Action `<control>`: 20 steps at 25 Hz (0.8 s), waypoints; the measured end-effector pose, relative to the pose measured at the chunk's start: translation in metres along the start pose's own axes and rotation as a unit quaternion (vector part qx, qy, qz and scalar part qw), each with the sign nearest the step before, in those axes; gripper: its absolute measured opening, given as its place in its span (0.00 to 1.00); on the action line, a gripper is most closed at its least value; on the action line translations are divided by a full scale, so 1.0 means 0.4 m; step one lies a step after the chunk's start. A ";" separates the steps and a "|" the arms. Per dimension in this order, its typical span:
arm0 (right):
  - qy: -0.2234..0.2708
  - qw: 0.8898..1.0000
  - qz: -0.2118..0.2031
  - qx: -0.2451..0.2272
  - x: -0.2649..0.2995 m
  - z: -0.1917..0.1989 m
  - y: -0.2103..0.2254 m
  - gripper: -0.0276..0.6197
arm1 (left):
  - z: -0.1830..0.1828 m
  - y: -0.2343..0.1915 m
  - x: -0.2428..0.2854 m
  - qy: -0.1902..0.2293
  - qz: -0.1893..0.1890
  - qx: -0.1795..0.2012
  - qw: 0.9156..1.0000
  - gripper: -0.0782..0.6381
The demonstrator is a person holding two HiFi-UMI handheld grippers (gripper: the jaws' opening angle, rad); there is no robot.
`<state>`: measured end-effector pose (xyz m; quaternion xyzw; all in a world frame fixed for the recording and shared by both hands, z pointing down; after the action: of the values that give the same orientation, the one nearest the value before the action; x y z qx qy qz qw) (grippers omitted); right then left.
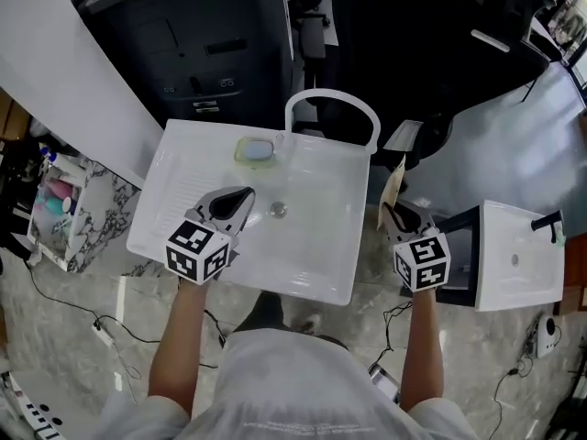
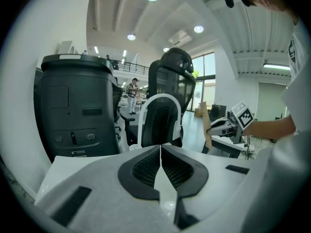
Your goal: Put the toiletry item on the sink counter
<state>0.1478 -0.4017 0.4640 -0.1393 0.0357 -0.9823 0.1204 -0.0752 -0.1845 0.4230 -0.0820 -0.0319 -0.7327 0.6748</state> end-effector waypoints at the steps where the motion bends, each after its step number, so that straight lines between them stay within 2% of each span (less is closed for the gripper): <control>1: -0.011 1.000 -0.005 0.000 0.026 0.008 -0.004 0.11 | 0.002 -0.019 0.018 -0.001 0.002 -0.003 1.000 0.13; 7: -0.091 0.995 -0.026 -0.041 0.196 0.083 -0.026 0.11 | 0.036 -0.127 0.107 -0.015 0.019 -0.020 1.000 0.13; 14: -0.166 0.977 -0.062 -0.115 0.352 0.152 -0.077 0.11 | 0.113 -0.239 0.140 -0.042 0.019 -0.050 0.998 0.13; 18: -0.194 0.961 -0.074 -0.182 0.435 0.168 -0.080 0.11 | 0.147 -0.296 0.156 -0.049 0.019 -0.061 0.997 0.13; 20: -0.216 0.941 -0.082 -0.249 0.480 0.182 -0.071 0.11 | 0.151 -0.318 0.171 -0.046 0.020 -0.063 0.997 0.13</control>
<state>-0.0172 -0.4242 0.5875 -0.3759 0.2413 -0.8947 0.0060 -0.2024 -0.2313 0.5015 -0.1585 -0.0145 -0.7148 0.6809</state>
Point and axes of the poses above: the fingertips, and each gripper's own axes: x forward along the fingers, y to its right, z out of its underside, the point moved 4 cm from there along -x, backward along the fingers, and after that the axes turned 14 degrees about y, right-handed, at the moved point
